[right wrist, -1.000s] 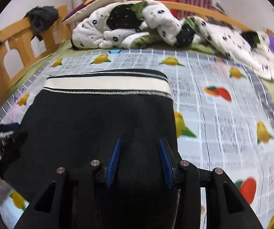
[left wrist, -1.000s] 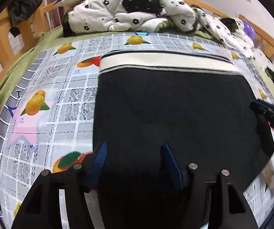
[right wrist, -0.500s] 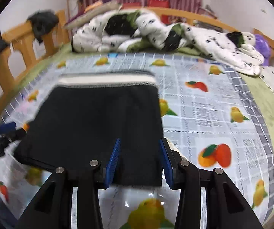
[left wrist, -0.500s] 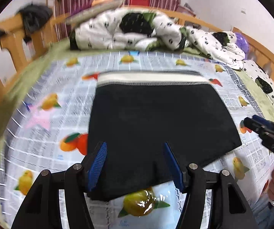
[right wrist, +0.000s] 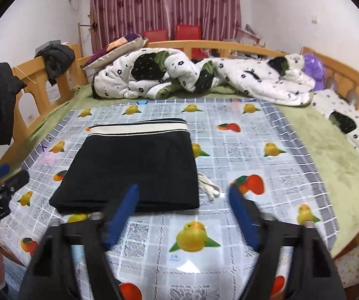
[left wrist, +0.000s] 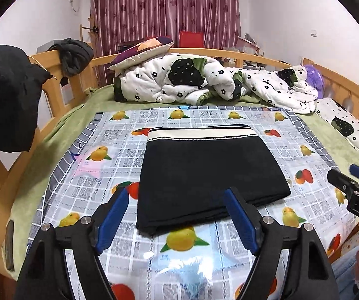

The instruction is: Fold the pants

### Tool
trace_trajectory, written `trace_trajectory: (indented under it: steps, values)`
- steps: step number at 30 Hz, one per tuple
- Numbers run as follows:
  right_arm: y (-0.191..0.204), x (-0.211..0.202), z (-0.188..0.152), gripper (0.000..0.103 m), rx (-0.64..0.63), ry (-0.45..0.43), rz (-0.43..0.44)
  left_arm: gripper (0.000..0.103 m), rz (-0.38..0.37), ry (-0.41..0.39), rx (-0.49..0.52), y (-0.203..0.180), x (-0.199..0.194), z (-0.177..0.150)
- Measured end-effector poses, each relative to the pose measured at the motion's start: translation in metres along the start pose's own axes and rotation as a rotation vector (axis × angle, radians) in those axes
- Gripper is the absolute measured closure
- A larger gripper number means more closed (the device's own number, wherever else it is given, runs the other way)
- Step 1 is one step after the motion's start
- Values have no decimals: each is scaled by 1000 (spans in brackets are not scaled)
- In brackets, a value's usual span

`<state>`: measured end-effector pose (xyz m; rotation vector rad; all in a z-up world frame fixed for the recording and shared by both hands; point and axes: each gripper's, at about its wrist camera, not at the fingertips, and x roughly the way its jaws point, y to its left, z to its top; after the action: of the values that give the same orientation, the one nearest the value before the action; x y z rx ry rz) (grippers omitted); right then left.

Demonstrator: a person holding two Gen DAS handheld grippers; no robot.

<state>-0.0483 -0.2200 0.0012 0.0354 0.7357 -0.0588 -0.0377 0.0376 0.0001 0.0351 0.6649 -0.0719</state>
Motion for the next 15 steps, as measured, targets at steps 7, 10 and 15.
trace_trajectory:
  steps: [7,10,15]
  values:
    - [11,-20,-12,6,-26,-4,-22,20,12,8,-57,13,-11,-11]
    - [16,-29,-15,6,-42,-27,-31,20,10,8,-63,15,-15,-13]
    - [18,-31,-21,6,-35,-13,-17,19,22,-12,-59,16,-22,-15]
